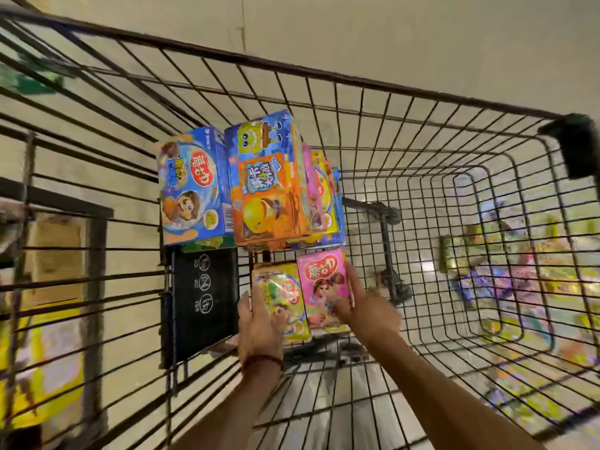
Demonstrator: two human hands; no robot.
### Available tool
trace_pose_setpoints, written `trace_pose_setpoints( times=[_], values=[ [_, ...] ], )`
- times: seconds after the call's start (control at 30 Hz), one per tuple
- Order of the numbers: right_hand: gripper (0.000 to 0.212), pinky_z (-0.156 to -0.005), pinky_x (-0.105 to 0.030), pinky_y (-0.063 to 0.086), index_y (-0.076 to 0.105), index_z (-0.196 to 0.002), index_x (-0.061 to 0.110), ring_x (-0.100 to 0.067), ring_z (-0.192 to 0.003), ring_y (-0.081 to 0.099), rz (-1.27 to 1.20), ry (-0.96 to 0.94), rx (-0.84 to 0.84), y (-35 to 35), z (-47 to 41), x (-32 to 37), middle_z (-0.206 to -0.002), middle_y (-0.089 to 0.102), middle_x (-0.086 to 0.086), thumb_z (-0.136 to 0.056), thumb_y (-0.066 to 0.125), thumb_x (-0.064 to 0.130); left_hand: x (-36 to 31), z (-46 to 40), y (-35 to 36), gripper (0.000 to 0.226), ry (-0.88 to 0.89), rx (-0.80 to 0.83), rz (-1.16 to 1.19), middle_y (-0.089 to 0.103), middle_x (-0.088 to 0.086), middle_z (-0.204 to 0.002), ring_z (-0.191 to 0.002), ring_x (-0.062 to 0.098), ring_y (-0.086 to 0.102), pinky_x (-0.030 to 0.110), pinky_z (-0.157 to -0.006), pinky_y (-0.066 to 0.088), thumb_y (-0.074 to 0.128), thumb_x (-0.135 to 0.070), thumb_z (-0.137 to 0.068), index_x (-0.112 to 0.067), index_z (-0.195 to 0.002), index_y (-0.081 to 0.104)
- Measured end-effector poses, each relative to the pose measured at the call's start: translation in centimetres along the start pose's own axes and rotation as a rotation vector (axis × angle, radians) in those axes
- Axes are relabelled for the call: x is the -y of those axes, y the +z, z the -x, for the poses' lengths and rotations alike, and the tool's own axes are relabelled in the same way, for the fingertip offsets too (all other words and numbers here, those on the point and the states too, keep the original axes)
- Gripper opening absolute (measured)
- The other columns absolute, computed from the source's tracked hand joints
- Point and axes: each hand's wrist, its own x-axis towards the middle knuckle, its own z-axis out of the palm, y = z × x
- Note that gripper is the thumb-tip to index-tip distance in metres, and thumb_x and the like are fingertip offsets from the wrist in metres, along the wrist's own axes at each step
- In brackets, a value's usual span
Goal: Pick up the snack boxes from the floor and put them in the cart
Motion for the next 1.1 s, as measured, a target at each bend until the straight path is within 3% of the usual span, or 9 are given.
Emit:
trace_pose_setpoints(
  times=[0.1, 0.17, 0.23, 0.47, 0.6, 0.67, 0.73, 0.87, 1.1],
  values=[
    [0.069, -0.09, -0.038, 0.045, 0.002, -0.151, 0.041, -0.026, -0.125, 0.044, 0.055, -0.075, -0.238, -2.5, 0.6, -0.8, -0.14, 0.041, -0.008, -0.093, 0.033, 0.062, -2.2, -0.3, -1.9, 0.066, 0.186, -0.048, -0.145, 0.031, 0.017, -0.148, -0.136, 0.03, 0.031, 0.036, -0.111, 0.029, 0.063, -0.024, -0.086, -0.011, -0.144, 0.036],
    [0.065, -0.094, -0.045, 0.045, 0.023, -0.15, 0.031, -0.033, -0.127, 0.046, 0.118, -0.113, -0.458, -4.9, 1.6, -1.5, -0.143, 0.045, -0.013, -0.09, 0.033, 0.056, -4.8, 0.2, -3.3, 0.051, 0.458, -0.098, -0.254, 0.048, 0.021, -0.136, -0.126, 0.032, 0.042, 0.045, -0.103, 0.041, 0.051, -0.029, -0.085, -0.006, -0.13, 0.05],
    [0.062, -0.094, -0.054, 0.047, 0.034, -0.143, 0.025, -0.036, -0.124, 0.051, 0.161, -0.129, -0.607, -7.2, 2.9, -2.4, -0.141, 0.05, -0.014, -0.087, 0.036, 0.051, -7.4, 0.9, -4.1, 0.049, 0.695, -0.086, -0.407, 0.056, 0.018, -0.127, -0.117, 0.034, 0.052, 0.048, -0.095, 0.047, 0.043, -0.036, -0.083, -0.009, -0.122, 0.052],
    [0.054, -0.102, -0.058, 0.038, 0.052, -0.136, 0.022, -0.033, -0.132, 0.045, 0.158, -0.101, -1.031, -14.6, 13.4, -11.0, -0.143, 0.05, -0.007, -0.089, 0.039, 0.045, -20.2, 9.0, -4.0, 0.05, 1.059, -0.239, -0.518, 0.057, 0.006, -0.13, -0.126, 0.028, 0.043, 0.054, -0.105, 0.023, 0.04, -0.043, -0.083, -0.02, -0.125, 0.056],
    [0.052, -0.104, -0.057, 0.031, 0.047, -0.136, 0.021, -0.034, -0.132, 0.04, 0.105, 0.061, -1.252, -15.6, 22.0, -20.3, -0.141, 0.05, -0.009, -0.091, 0.04, 0.046, -29.2, 18.1, -3.1, 0.046, 1.275, -0.331, -0.437, 0.057, 0.008, -0.132, -0.125, 0.03, 0.049, 0.063, -0.097, 0.036, 0.063, -0.036, -0.077, -0.021, -0.12, 0.061],
    [0.053, -0.103, -0.056, 0.029, 0.049, -0.137, 0.02, -0.033, -0.132, 0.038, 0.11, 0.162, -1.304, -15.1, 26.9, -25.0, -0.141, 0.05, -0.009, -0.091, 0.041, 0.045, -32.5, 23.2, -1.9, 0.049, 1.373, -0.332, -0.399, 0.054, 0.009, -0.134, -0.13, 0.027, 0.038, 0.067, -0.095, 0.033, 0.063, -0.036, -0.075, -0.021, -0.121, 0.059],
    [0.054, -0.101, -0.055, 0.029, 0.051, -0.137, 0.021, -0.033, -0.13, 0.039, 0.121, 0.271, -1.309, -14.5, 31.7, -29.3, -0.141, 0.05, -0.007, -0.089, 0.042, 0.045, -35.2, 28.6, -0.4, 0.048, 1.507, -0.328, -0.39, 0.054, 0.009, -0.133, -0.129, 0.025, 0.033, 0.069, -0.096, 0.03, 0.049, -0.04, -0.078, -0.021, -0.122, 0.054],
    [0.052, -0.097, -0.056, 0.035, 0.053, -0.134, 0.023, -0.033, -0.126, 0.044, 0.086, 0.454, -1.345, -12.6, 39.5, -36.8, -0.139, 0.051, -0.006, -0.087, 0.044, 0.045, -38.4, 38.4, 3.5, 0.05, 1.729, -0.279, -0.364, 0.055, 0.009, -0.133, -0.127, 0.024, 0.037, 0.07, -0.097, 0.028, 0.042, -0.042, -0.078, -0.023, -0.123, 0.049],
    [0.051, -0.1, -0.059, 0.035, 0.05, -0.135, 0.023, -0.035, -0.126, 0.044, -0.029, 0.723, -1.419, -6.4, 46.3, -46.6, -0.139, 0.053, -0.008, -0.09, 0.039, 0.046, -40.6, 48.3, 10.8, 0.045, 1.933, -0.12, -0.38, 0.055, 0.009, -0.131, -0.124, 0.024, 0.043, 0.07, -0.093, 0.031, 0.042, -0.041, -0.081, -0.021, -0.121, 0.053]
  ],
)
